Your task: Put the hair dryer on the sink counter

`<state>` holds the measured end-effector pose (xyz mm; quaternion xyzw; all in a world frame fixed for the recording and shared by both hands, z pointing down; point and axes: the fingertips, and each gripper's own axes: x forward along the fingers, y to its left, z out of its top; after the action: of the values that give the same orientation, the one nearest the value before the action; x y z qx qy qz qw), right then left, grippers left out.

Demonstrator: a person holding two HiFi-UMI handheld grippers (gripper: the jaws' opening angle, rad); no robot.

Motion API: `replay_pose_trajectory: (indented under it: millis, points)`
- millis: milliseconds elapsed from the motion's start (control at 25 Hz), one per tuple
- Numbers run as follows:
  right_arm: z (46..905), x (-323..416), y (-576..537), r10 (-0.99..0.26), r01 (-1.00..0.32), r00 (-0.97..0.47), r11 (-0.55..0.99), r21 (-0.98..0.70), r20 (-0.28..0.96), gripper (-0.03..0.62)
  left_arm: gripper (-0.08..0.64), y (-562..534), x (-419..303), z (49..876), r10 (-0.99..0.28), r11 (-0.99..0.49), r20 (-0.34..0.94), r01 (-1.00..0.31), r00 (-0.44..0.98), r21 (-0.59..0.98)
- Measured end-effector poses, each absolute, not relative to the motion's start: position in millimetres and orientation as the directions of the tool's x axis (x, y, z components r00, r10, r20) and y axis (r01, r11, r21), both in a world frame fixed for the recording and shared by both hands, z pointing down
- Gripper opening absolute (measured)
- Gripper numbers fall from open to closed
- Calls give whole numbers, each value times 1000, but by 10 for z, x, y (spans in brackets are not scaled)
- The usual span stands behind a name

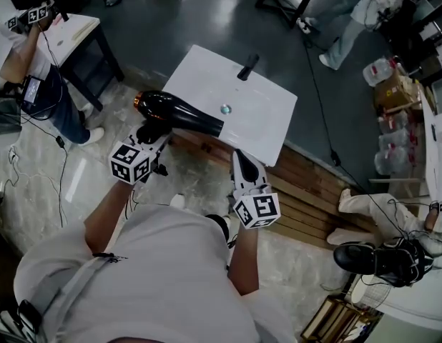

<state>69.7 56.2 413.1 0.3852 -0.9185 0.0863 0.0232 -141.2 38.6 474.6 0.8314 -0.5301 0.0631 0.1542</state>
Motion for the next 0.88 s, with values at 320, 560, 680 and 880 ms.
replay_pose_trajectory:
  millis: [320,560,680,880]
  points:
    - [4163,416,526,-683,-692,-721,708,-142,117,9,179,433,-1701,4805,-871,-363,273,-909,408,203]
    - [4230,263,552,-659,-671,-742,726,-152,127,9,179,480,-1882,4839,-881,-335,280,-921,381,198]
    - [4256,229,567,-650,-664,-748,731,-157,135,9,179,519,-1951,4852,-885,-322,284,-926,368,198]
    - [4319,143,590,-633,-650,-760,743,-160,145,9,179,575,-2038,4889,-891,-305,287,-931,353,200]
